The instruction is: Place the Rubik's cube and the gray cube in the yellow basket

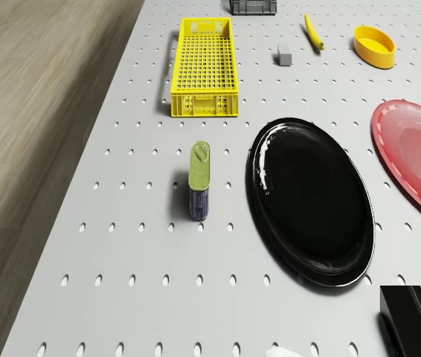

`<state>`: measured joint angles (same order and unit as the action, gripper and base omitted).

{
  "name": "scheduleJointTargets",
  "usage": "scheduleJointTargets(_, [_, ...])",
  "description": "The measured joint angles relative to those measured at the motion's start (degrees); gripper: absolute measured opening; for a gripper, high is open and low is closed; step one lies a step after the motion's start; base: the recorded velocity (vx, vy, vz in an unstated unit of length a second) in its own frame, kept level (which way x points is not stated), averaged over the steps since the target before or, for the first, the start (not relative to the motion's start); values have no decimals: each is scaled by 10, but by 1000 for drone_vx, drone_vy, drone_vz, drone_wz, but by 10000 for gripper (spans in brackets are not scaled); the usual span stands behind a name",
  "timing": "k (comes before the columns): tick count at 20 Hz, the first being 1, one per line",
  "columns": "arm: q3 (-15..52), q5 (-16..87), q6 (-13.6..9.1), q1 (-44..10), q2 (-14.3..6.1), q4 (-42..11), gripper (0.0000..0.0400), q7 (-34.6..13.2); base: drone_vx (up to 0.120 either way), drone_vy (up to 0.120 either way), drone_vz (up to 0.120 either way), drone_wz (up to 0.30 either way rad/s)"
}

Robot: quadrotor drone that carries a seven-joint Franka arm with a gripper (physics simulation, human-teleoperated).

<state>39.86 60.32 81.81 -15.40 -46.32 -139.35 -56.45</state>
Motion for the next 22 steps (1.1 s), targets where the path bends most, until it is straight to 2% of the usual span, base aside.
scheduleJointTargets(3, [100,192,-14,-75,-25,-111,400,-72,120,0,-120,0])
scheduleJointTargets(5, [154,300,-35,-136,-41,-169,400,-123,120,0,-120,0])
scheduleJointTargets(8, [214,414,-76,-227,-63,-222,400,-192,120,0,-120,0])
scheduleJointTargets(11, [254,479,-111,-302,-84,-248,400,-243,120,0,-120,0])
scheduleJointTargets(14, [280,511,-134,-355,-101,-259,400,-277,120,0,-120,0])
scheduleJointTargets(18, [301,529,-148,-398,-121,-264,400,-305,120,0,-120,0])
scheduleJointTargets(22, [313,533,-150,-422,-137,-266,400,-322,120,0,-120,0])
